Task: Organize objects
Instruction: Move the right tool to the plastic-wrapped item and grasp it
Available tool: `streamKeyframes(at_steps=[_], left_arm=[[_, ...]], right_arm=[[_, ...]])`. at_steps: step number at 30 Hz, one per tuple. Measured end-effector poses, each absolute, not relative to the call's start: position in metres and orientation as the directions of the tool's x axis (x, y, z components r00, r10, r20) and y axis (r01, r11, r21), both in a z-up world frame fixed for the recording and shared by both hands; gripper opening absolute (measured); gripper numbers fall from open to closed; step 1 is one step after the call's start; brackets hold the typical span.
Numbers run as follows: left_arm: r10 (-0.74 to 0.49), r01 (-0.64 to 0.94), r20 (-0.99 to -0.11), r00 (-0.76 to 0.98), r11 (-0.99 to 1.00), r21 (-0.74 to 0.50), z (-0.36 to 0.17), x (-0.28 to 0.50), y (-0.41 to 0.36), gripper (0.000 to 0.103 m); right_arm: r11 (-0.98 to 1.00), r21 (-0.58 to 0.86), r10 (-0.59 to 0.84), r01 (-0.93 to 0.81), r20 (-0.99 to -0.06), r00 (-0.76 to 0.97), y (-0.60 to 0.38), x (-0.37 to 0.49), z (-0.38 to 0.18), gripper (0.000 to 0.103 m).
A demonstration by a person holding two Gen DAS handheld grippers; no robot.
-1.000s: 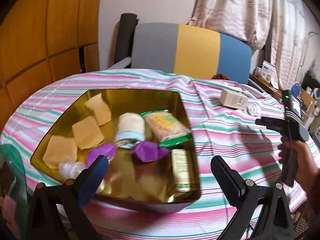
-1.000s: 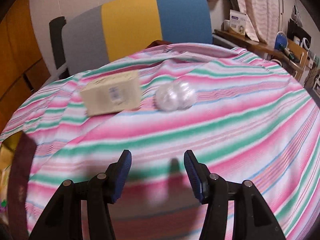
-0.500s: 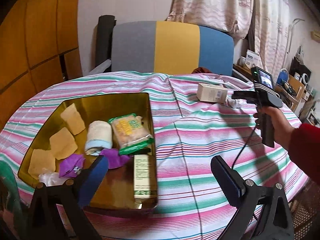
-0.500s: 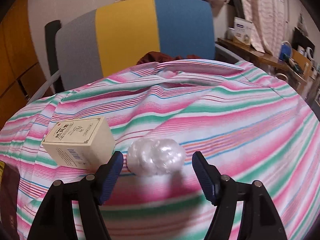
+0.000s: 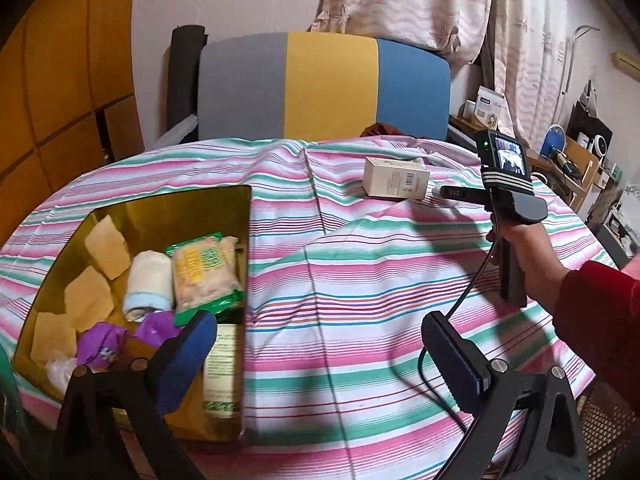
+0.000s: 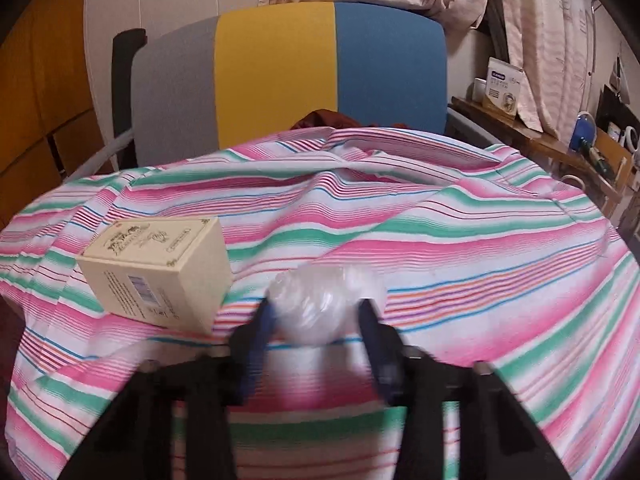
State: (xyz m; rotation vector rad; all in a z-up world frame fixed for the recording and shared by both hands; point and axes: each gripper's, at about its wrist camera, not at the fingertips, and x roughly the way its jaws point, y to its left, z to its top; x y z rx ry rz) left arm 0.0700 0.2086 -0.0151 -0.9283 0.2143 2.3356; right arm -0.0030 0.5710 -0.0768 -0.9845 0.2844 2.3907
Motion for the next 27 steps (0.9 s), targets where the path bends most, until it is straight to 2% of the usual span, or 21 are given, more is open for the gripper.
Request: streamKeyframes(at_steps=[7,13,14,16,19,21,23,25,26,27], left_arm=[[0.497,-0.613,-0.681,-0.538,-0.785,-0.089,-0.014,0.058,0.238,0.103],[0.502,-0.623,-0.674,-0.542,-0.778,-0.078,-0.008,0.053,0.257,0.103],[0.503,-0.619,-0.674,-0.54,-0.78,-0.086,-0.008,0.053,0.257,0.103],[0.51,-0.619,-0.676,-0.531,-0.779,-0.102,-0.01,0.052,0.257,0.103],[0.486,-0.603,-0.7,-0.524,-0.792,-0.099,-0.016,0.05,0.257,0.103],[0.482,-0.593,-0.703,-0.523,-0.798,-0.107,-0.017,0.05,0.254,0.103],[0.477,-0.583,-0.701,-0.53,-0.805,-0.107,-0.016,0.05,0.251,0.103],[0.472,-0.578,-0.699,-0.538,-0.809,-0.102,-0.014,0.048,0.249,0.103],[0.469,-0.576,-0.697,-0.542,-0.812,-0.098,-0.013,0.047,0.248,0.103],[0.466,-0.575,-0.697,-0.545,-0.813,-0.094,-0.012,0.045,0.248,0.103]], right_arm=[[-0.839,0.015,0.361,-0.544,-0.733,-0.577,0.565,0.023,-0.079,0.034],[-0.776,0.157,0.338,-0.611,-0.714,-0.613,0.582,0.058,-0.08,0.034],[-0.772,0.166,0.341,-0.614,-0.707,-0.62,0.582,0.06,-0.077,0.037],[-0.765,0.125,0.387,-0.632,-0.695,-0.606,0.581,0.057,-0.07,0.051],[-0.782,0.109,0.388,-0.614,-0.686,-0.616,0.583,0.039,-0.061,0.053],[-0.775,0.158,0.348,-0.612,-0.701,-0.622,0.59,0.027,-0.062,0.054],[-0.752,0.174,0.319,-0.636,-0.747,-0.583,0.599,0.01,-0.071,0.054],[-0.745,0.201,0.296,-0.637,-0.755,-0.585,0.605,0.0,-0.08,0.053],[-0.744,0.214,0.285,-0.634,-0.755,-0.59,0.607,0.0,-0.083,0.051],[-0.738,0.217,0.285,-0.639,-0.759,-0.586,0.608,0.0,-0.087,0.04]])
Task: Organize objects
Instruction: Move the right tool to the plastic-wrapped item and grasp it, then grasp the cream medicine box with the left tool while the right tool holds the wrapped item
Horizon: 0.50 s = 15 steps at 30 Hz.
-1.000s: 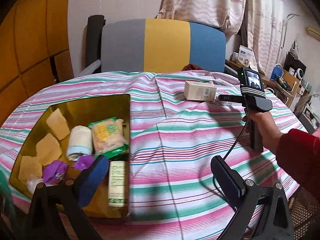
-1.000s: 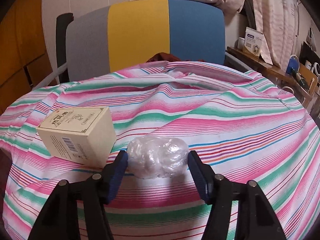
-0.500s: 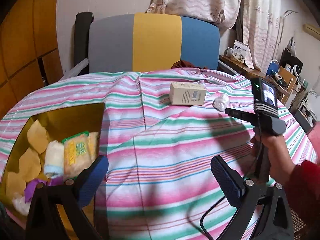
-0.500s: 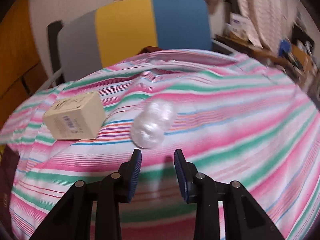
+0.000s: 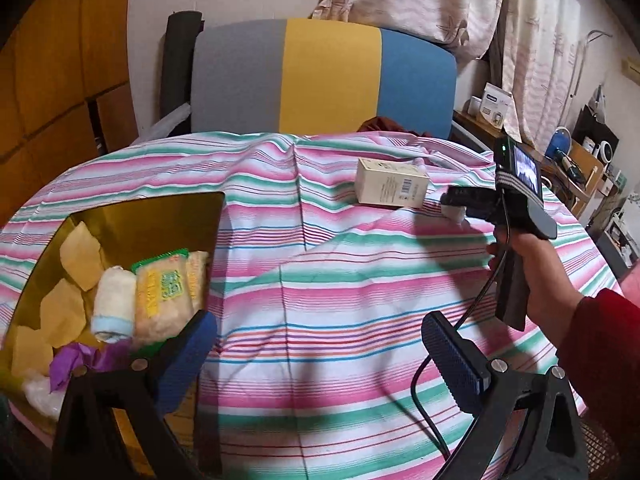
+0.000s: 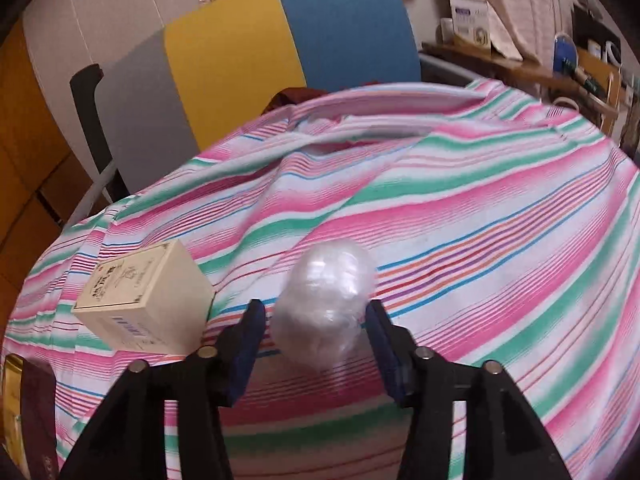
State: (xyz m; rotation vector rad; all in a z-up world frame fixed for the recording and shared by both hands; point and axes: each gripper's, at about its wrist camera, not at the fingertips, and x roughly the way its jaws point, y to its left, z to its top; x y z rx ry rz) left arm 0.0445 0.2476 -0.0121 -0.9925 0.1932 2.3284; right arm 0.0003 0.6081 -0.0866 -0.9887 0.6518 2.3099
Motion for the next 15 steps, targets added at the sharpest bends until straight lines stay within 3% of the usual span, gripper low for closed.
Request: streamKeyframes(at_steps=[6,15], left_arm=[[0.463,-0.554,-0.692,-0.554,-0.826,-0.109,-0.008,0.024,0.257,0.103],[0.488,-0.556,-0.686,-0.54,-0.818,-0.145,-0.007,-0.041,0.343,0.103]], right_arm=[[-0.735,0.278,0.256,-0.619,-0.732,-0.632,0.597,0.034,-0.087,0.038],[-0.739,0.212,0.342,-0.639,-0.699,-0.628,0.567,0.067,-0.087,0.038]])
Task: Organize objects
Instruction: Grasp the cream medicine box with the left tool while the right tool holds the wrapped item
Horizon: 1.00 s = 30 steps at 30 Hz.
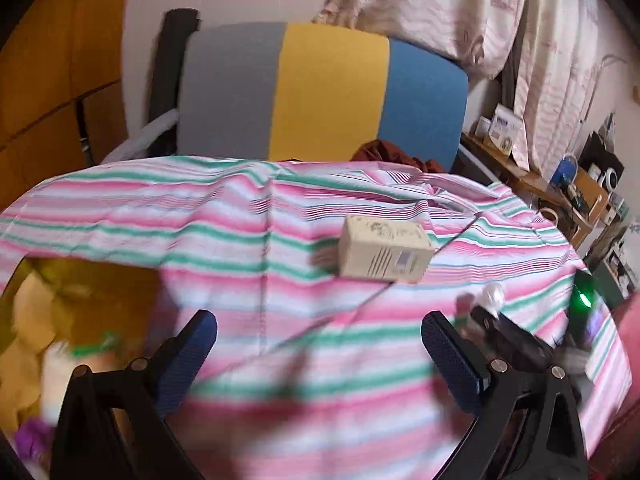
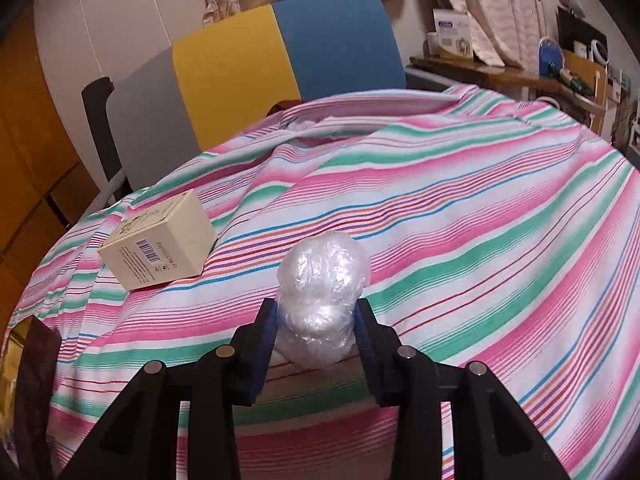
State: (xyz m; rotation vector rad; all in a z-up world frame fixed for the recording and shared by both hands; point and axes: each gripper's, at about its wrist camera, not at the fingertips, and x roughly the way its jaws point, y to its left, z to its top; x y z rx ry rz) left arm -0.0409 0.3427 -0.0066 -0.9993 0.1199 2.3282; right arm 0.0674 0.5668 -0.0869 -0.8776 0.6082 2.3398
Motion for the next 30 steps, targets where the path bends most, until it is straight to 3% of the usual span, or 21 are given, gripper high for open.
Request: streamKeyframes(at_steps=[8,11,13,17,20,25,30], left_arm=[[0.513,-0.63,-0.702,-0.494,-0.768,-0.118,-0.038,-0.103,0.42,0.103],[0.562,-0.695,-0.722,-0.404,-0.701,-0.157,-0.047,-0.109,0.438,0.103],[0.661,-0.766,-0.699,-0.272,-0.588,-0.258,-0.046,-0.1,0.442,0.103],[0.736,-0.869,-0.669,-0.103,-0.394,-0.299,-0.033,-0.061,0.439,0.102],[0.73,-0.918,-0.666,-0.15,-0.353,-0.18,-0.022,-0.033,0.431,0.102],[0.61,-0.834,-0.627,-0.485,-0.538,0.123,-0.012,-0.047,0.436,0.103],[0.564,-0.868,-0.738,-0.372,-0.493,0.061,-0.023,-0.094,0.461,0.103]], right_arm=[[-0.749,0.097,0.433,-0.655,-0.677,-0.595,0.552,0.063,-0.086,0.039],[-0.738,0.052,0.467,-0.673,-0.681,-0.565,0.55,0.059,-0.087,0.039],[-0.724,0.067,0.469,-0.686,-0.682,-0.562,0.555,0.063,-0.088,0.039],[-0.672,0.121,0.477,-0.73,-0.684,-0.553,0.567,0.075,-0.091,0.039],[-0.653,0.147,0.48,-0.743,-0.678,-0.556,0.57,0.081,-0.091,0.039],[-0.66,0.133,0.489,-0.739,-0.671,-0.557,0.566,0.08,-0.089,0.039],[-0.659,0.136,0.487,-0.74,-0.673,-0.557,0.568,0.079,-0.09,0.039]])
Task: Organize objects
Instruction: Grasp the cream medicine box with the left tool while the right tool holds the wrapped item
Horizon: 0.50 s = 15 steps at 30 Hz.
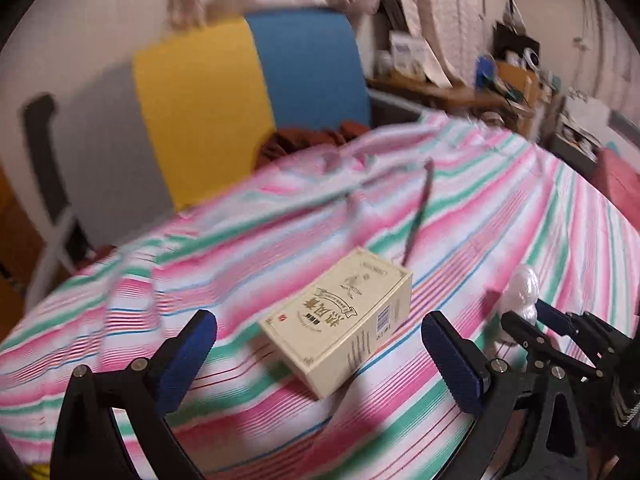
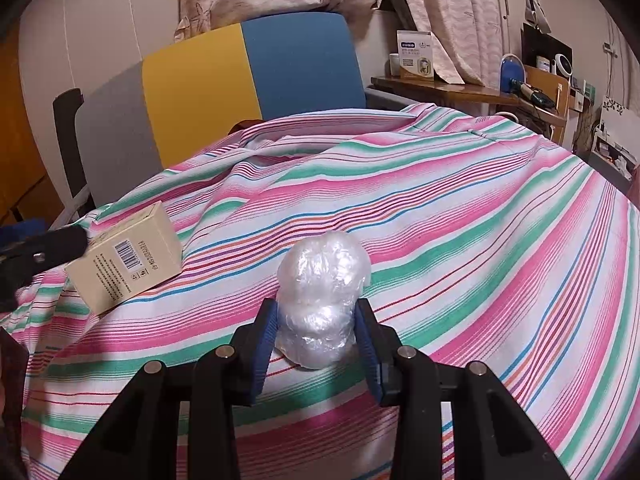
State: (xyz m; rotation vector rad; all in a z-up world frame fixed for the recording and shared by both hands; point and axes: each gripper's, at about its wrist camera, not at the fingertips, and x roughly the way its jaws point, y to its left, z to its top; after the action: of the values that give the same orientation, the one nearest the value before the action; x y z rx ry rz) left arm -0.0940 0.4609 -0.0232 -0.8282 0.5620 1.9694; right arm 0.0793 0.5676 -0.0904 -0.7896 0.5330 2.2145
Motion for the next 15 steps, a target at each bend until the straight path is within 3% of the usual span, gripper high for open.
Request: streamKeyframes(at_steps=[10,15], left_arm=[[0.504,-0.931,-0.823,-0.261,-0.358,0.076,-0.058,-0.102,0.497,0.102],[0.581,-0.96,-0.796,-0.17,-0.278,0.003,-0.052,-0.082,0.487,0.085]], right_arm=[[-0.661,0.129,0.485,-0.739,-0.678,-0.552,0.567,0.078,-0.094,0.039],[-0.66,0.125,0.49,-0.74,-0.675,-0.551,0.565,0.078,-0.094,0.039]])
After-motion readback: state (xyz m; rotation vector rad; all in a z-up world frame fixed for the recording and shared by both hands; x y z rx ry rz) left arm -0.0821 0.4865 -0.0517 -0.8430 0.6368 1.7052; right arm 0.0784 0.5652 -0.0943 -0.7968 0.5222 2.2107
